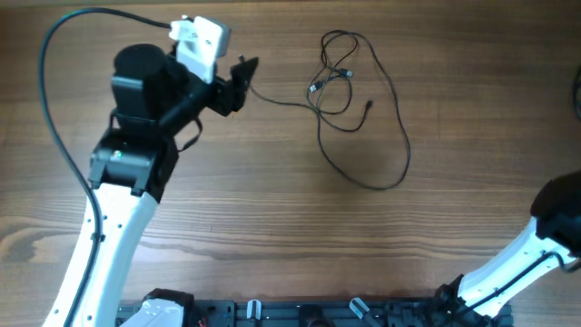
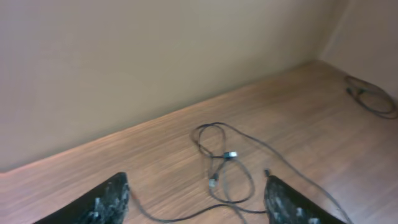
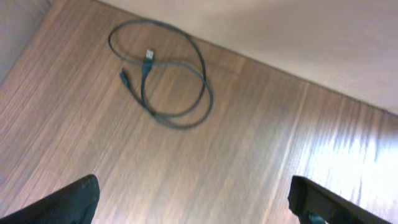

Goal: Untangle cables

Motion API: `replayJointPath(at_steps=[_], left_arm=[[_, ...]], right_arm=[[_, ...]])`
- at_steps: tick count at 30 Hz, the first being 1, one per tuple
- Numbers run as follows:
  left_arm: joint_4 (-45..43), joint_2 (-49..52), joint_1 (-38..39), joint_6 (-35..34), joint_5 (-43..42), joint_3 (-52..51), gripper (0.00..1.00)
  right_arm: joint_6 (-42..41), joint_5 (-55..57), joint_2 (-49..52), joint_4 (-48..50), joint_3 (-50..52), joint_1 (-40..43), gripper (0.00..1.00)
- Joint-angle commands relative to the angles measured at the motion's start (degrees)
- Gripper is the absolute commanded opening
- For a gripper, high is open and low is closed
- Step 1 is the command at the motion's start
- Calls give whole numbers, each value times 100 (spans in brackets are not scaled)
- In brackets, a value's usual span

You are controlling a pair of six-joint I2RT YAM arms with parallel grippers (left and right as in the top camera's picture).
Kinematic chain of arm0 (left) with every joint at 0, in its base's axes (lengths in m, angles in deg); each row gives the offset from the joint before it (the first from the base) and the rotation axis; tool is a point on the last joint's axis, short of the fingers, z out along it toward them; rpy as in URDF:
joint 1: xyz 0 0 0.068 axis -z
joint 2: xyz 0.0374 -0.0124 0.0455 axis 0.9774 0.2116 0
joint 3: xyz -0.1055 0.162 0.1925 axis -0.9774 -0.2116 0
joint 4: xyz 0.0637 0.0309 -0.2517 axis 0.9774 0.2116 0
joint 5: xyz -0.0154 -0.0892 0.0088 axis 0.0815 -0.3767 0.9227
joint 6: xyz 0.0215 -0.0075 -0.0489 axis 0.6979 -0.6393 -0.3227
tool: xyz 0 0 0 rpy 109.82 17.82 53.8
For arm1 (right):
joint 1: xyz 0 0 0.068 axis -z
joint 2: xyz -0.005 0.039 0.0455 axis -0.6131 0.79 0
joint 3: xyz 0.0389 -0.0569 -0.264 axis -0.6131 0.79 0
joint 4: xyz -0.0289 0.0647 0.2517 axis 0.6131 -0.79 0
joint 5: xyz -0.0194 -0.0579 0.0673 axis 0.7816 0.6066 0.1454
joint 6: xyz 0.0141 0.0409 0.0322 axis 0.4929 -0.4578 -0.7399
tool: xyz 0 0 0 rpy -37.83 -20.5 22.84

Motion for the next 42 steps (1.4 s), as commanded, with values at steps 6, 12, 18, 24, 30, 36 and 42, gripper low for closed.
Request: replayJointPath(at_steps=[6,12,18,24,30,36,42], left_arm=[[-37,-415,-1220,133,-531,85,79],[-74,-433,-1779,-24,-651,85,81],[37,-428,-1849,-24,173,85,86],[249,-184,-1849,-24,514,85,87],[404,402,-1849,302,-332,85,88],[282,973,-1849,96,-573,85,91],[223,1200,-1849,85,-568,85,92]], right_arm=[[-188,-240,-739,-852,-111,-723,100],[4,-234,-876,-1292,-111,-1952,100],[404,-448,-876,-1427,-111,-3442,100],[498,-603,-859,-1187,-101,-4533,100],[807,-942,-841,-881,-101,-5187,100],[787,-949,-485,-608,-101,-5445,100],[855,-968,223,-24,-101,-5661,100]])
